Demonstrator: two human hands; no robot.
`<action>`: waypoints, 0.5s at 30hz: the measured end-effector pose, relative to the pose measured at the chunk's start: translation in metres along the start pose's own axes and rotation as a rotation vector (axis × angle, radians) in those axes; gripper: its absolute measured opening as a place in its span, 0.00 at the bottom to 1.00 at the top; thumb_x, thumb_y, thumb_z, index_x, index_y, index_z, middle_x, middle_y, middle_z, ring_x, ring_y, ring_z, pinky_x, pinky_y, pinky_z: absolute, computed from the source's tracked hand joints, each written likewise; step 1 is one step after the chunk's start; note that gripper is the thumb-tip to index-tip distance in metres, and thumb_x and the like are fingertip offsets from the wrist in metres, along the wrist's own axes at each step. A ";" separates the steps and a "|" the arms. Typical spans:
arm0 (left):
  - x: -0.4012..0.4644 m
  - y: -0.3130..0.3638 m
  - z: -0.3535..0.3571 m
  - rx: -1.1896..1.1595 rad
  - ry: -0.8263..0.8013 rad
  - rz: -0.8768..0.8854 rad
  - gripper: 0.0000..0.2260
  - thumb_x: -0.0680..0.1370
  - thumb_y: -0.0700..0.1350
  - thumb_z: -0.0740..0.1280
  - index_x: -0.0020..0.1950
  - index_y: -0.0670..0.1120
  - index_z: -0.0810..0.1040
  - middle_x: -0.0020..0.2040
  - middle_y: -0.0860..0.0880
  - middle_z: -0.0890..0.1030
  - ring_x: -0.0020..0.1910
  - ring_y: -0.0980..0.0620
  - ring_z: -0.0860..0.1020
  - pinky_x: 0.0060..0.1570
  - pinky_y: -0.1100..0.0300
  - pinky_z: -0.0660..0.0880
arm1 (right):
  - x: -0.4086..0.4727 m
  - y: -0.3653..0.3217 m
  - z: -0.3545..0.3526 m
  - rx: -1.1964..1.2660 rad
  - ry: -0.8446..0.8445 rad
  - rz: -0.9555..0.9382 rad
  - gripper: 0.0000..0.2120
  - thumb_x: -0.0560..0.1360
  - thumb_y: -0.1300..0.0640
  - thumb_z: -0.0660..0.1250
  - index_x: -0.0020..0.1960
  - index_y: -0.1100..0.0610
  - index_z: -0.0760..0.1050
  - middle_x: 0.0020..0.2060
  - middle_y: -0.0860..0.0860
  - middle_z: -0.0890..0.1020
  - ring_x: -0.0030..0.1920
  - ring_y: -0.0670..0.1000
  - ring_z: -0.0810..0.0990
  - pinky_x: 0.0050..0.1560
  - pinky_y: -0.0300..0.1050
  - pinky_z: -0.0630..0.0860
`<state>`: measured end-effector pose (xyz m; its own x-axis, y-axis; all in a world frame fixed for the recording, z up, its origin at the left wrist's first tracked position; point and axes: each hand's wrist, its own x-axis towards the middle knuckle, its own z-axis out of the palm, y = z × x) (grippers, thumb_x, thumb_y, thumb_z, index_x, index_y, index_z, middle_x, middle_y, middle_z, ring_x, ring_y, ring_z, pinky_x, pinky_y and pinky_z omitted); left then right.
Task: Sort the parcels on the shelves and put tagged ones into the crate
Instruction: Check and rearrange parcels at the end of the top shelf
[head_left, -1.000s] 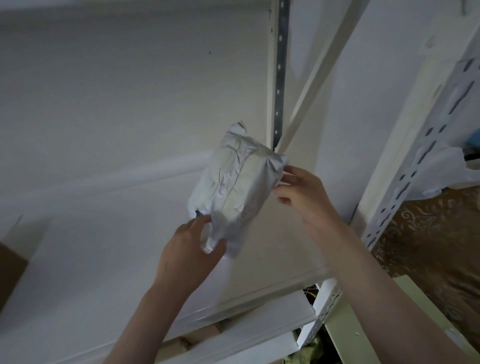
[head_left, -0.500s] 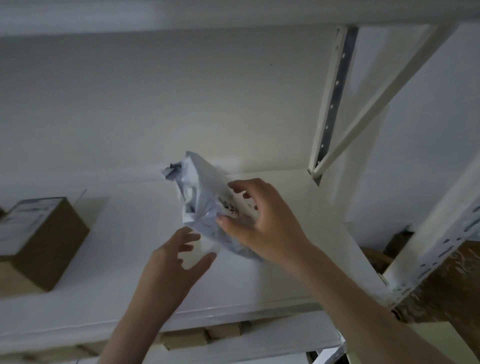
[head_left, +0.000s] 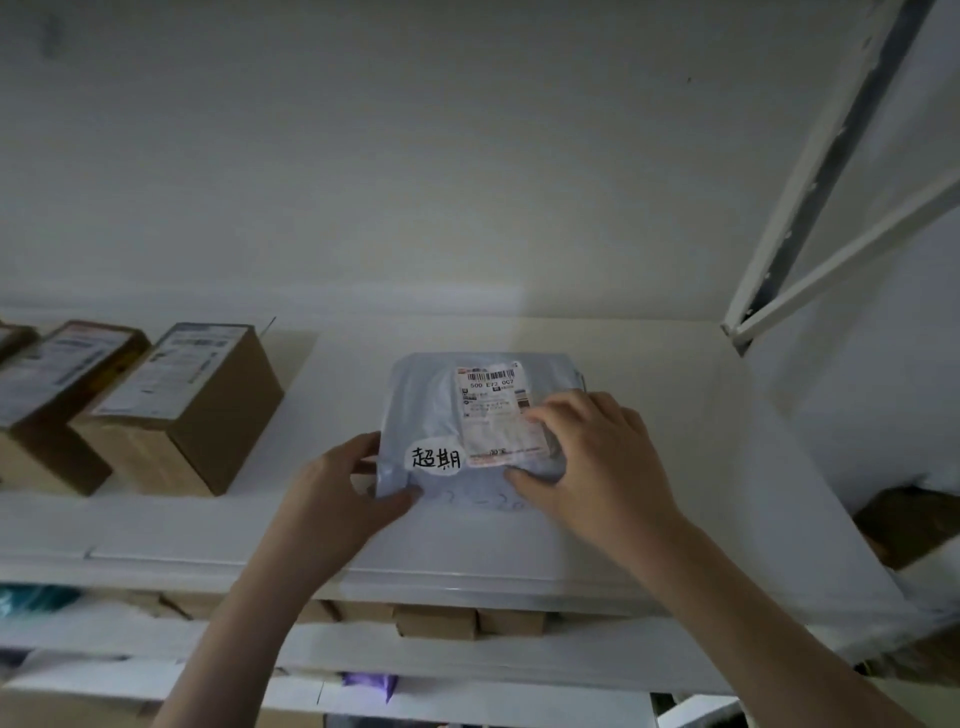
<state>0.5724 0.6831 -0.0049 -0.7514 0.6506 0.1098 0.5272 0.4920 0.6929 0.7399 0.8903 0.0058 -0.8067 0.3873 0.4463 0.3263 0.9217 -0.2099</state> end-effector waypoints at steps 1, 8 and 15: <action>0.003 0.002 0.001 0.011 -0.022 0.000 0.22 0.67 0.55 0.78 0.59 0.56 0.79 0.48 0.60 0.83 0.46 0.62 0.81 0.43 0.60 0.76 | -0.002 0.007 -0.002 -0.007 0.001 0.019 0.29 0.67 0.31 0.61 0.59 0.49 0.77 0.54 0.45 0.77 0.55 0.51 0.75 0.54 0.49 0.71; 0.025 0.024 0.015 0.166 -0.102 0.078 0.24 0.67 0.63 0.75 0.58 0.56 0.76 0.50 0.56 0.82 0.46 0.54 0.80 0.42 0.57 0.76 | -0.019 0.049 -0.007 0.221 -0.093 0.305 0.39 0.67 0.37 0.75 0.72 0.49 0.68 0.63 0.47 0.72 0.62 0.51 0.73 0.56 0.52 0.77; 0.039 0.039 0.041 0.136 -0.006 0.053 0.19 0.67 0.62 0.76 0.51 0.53 0.78 0.47 0.52 0.82 0.45 0.48 0.80 0.39 0.57 0.71 | -0.008 0.076 0.006 0.319 -0.219 0.397 0.24 0.62 0.32 0.70 0.48 0.49 0.78 0.43 0.47 0.83 0.47 0.53 0.82 0.44 0.52 0.79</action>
<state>0.5797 0.7516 -0.0032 -0.7187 0.6812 0.1393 0.6156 0.5303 0.5830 0.7683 0.9570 -0.0193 -0.7468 0.6582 0.0951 0.4883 0.6398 -0.5935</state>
